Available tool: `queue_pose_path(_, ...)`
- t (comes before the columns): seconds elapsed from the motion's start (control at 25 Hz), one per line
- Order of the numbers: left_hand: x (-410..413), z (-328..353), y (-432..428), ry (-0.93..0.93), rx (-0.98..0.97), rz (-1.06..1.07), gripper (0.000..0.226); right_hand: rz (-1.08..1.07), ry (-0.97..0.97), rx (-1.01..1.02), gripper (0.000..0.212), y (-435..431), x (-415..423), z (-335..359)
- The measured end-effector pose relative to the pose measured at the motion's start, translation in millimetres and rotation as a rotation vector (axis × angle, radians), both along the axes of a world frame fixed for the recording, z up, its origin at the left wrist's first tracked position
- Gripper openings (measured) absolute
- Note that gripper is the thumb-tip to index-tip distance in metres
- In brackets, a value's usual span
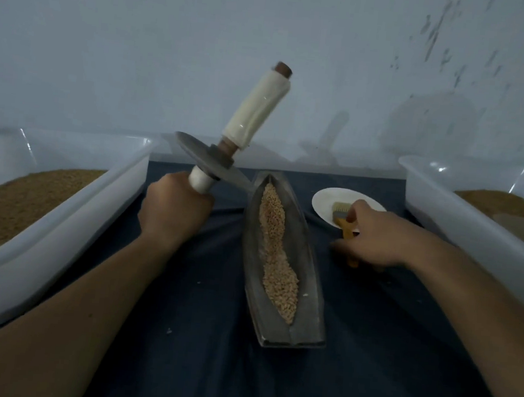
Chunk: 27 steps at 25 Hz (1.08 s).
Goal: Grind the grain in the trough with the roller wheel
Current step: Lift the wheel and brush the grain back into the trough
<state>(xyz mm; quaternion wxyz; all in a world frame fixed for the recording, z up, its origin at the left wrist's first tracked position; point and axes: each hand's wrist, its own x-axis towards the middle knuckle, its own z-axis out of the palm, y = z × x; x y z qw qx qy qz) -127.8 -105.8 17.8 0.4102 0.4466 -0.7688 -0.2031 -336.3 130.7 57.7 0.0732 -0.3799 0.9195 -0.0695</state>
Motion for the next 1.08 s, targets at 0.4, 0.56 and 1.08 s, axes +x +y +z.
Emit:
queue_pose_path(0.4, 8, -3, -13, 0.237, 0.195, -0.093, 0.011, 0.086, 0.222, -0.735, 0.018, -8, -2, -11)
queue_pose_path(0.56, 10, -3, -16, 0.252, 0.227, -0.147, 0.013, 0.212, 0.187, -1.068, 0.018, -6, 19, 1)
queue_pose_path(1.08, 11, -3, -21, 0.219, 0.310, -0.322, 0.017, 0.479, 0.360, -0.547, 0.032, -44, 78, 25)
